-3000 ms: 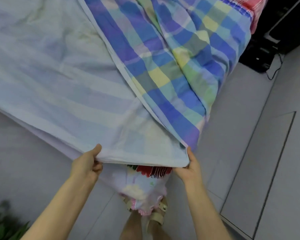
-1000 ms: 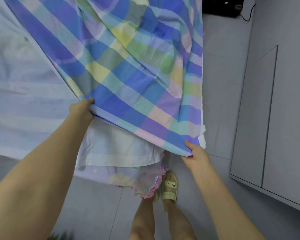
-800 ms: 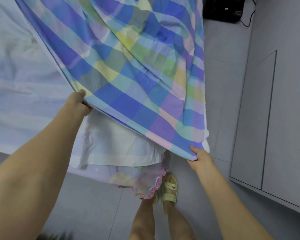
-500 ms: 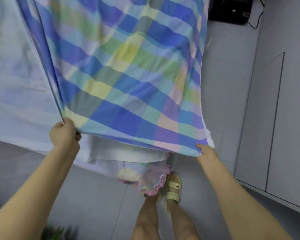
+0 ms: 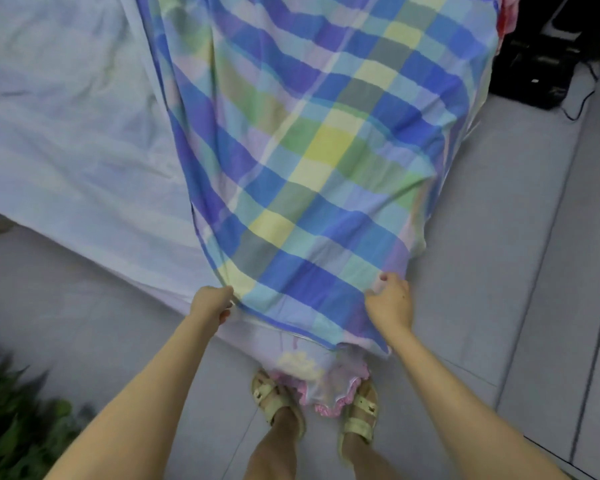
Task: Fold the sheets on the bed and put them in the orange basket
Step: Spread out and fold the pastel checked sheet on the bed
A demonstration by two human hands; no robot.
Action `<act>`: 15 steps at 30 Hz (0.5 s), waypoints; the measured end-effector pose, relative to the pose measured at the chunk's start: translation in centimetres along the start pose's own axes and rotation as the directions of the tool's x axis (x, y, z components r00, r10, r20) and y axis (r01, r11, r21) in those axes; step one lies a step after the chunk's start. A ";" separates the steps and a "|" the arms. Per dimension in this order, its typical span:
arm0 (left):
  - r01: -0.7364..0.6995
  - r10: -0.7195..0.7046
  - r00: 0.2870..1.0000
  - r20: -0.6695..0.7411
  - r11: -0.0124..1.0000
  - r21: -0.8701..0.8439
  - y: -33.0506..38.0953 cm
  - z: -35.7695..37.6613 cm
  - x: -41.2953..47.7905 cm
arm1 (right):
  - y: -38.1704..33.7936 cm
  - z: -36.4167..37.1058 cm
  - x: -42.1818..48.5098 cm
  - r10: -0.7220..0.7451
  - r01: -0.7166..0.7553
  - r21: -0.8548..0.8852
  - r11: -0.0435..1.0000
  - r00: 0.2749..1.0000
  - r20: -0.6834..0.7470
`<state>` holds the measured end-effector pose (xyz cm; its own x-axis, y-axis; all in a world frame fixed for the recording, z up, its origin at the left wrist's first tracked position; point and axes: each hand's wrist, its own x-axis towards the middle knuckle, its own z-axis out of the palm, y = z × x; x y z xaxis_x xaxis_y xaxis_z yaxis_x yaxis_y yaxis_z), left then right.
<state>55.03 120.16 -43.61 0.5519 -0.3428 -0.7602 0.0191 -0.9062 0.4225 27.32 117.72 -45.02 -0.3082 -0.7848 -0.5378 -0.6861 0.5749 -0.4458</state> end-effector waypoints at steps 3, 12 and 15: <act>-0.066 0.067 0.998 -0.019 0.997 0.029 1.7 -3.5 1.1 | -8.4 3.0 -2.1 -0.283 0.277 0.059 0.959 0.949 0.137; -0.189 0.187 0.982 -0.025 0.970 -0.153 5.9 -18.8 8.0 | -25.6 16.8 -5.5 -0.536 0.573 -0.176 0.801 0.816 0.217; -0.270 0.272 0.962 0.004 0.957 -0.109 6.0 -23.8 10.9 | -30.6 21.2 -3.8 -0.466 0.475 -0.410 0.779 0.875 0.129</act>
<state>81.03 116.85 -37.59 0.5332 -0.5775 -0.6182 -0.0397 -0.7471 0.6636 63.47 108.06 -44.50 0.1350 -0.9252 -0.3547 -0.9507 -0.0201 -0.3095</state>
